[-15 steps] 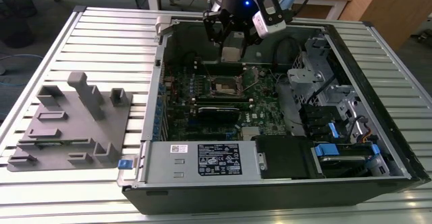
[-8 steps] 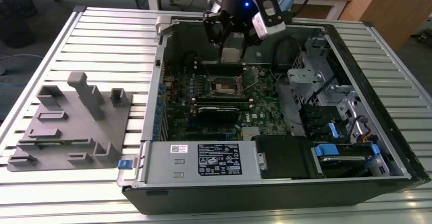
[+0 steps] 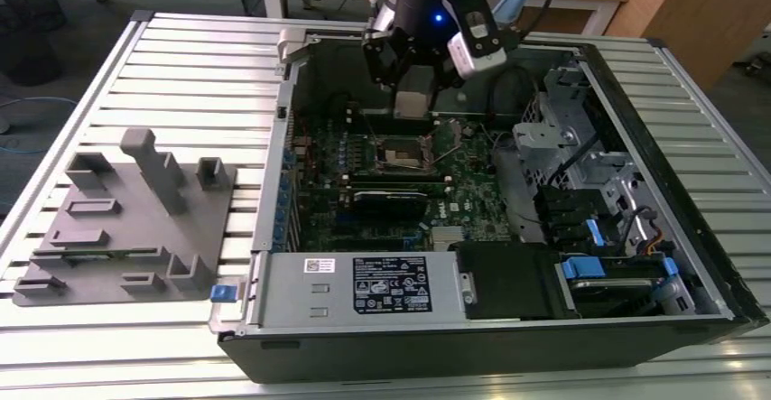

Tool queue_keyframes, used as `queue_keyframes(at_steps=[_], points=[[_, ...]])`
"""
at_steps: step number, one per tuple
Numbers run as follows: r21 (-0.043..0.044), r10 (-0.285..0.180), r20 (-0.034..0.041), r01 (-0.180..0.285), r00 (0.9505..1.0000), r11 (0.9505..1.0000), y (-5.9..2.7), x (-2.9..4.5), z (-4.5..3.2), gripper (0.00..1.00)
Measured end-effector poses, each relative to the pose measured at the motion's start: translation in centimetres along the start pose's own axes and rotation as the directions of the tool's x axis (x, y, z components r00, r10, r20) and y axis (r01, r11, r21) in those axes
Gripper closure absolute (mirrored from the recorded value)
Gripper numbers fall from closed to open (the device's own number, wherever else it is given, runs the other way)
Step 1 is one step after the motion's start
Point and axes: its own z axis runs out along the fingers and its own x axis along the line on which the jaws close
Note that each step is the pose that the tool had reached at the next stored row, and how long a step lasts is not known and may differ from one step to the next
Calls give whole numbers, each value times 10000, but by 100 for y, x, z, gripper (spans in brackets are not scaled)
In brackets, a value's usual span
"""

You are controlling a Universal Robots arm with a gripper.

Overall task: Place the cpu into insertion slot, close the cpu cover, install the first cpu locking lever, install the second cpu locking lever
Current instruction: 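Place the cpu into insertion slot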

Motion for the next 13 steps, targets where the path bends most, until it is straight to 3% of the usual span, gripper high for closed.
queue_keyframes(at_steps=[7, 13], points=[[-2, 0, 1, 0, 10000, 10000, -6, 6, 69, 46], [-1, 0, 1, 0, 10000, 10000, -7, 7, 79, 46]])
